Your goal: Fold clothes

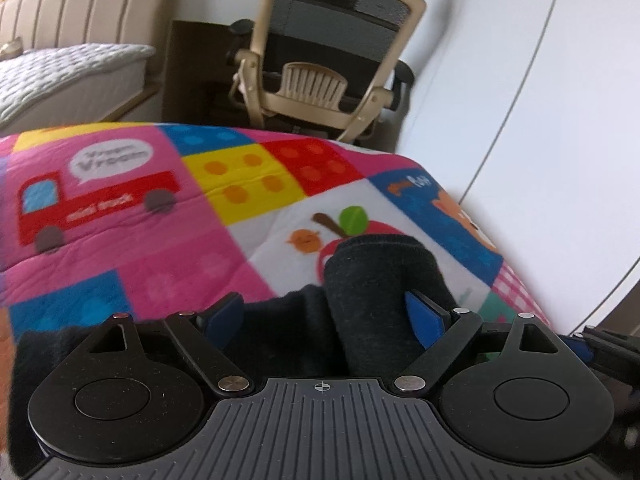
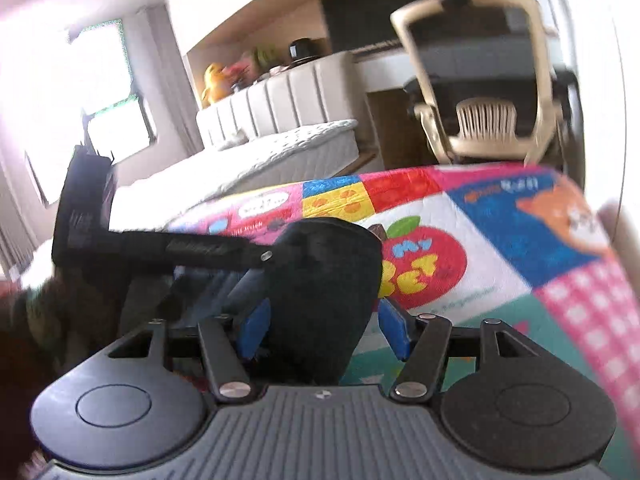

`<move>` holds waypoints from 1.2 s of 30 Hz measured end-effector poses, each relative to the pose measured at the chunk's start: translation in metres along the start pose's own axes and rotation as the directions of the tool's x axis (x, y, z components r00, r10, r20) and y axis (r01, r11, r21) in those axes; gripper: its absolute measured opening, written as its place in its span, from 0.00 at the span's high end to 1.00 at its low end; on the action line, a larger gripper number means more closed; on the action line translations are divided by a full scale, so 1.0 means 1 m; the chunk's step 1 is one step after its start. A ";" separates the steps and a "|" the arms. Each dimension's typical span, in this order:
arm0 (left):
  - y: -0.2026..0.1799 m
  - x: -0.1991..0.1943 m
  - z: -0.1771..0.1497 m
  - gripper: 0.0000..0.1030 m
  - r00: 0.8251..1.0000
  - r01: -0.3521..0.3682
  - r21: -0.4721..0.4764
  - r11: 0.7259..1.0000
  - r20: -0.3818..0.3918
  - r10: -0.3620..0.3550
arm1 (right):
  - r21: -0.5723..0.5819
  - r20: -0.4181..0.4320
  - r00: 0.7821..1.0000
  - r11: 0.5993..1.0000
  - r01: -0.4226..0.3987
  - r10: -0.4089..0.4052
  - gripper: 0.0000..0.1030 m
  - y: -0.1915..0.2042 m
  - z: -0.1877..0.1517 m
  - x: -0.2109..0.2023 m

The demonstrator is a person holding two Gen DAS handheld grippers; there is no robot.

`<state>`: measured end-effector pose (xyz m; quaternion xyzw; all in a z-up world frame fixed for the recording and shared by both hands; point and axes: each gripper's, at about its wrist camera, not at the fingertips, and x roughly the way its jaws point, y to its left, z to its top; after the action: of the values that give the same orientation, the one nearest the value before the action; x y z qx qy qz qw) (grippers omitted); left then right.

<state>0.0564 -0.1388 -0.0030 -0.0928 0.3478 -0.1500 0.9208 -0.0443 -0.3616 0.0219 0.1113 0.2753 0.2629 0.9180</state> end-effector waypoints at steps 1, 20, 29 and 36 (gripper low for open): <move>0.002 -0.003 -0.001 0.12 1.000 -0.003 -0.004 1.000 0.002 0.003 | 0.032 0.001 1.000 0.999 -0.010 0.010 0.41 -0.003 0.000 0.002; 0.019 -0.018 -0.016 0.10 1.000 -0.014 -0.056 0.998 -0.022 0.012 | 0.290 -0.069 0.990 0.952 -0.100 0.125 0.60 -0.023 -0.001 0.052; -0.017 -0.007 -0.007 0.10 0.997 0.073 -0.006 0.997 -0.001 -0.073 | 0.056 -0.061 0.987 0.987 0.154 -0.150 0.59 -0.023 0.010 0.011; -0.020 -0.025 0.003 0.09 0.995 0.089 0.006 0.996 0.053 -0.089 | -0.350 0.037 0.965 0.901 0.256 -0.260 0.56 0.059 -0.004 0.021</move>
<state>0.0364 -0.1493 0.0197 -0.1106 0.3184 -0.1888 0.9224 -0.0562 -0.3008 0.0299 -0.0934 0.2411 0.1847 0.9482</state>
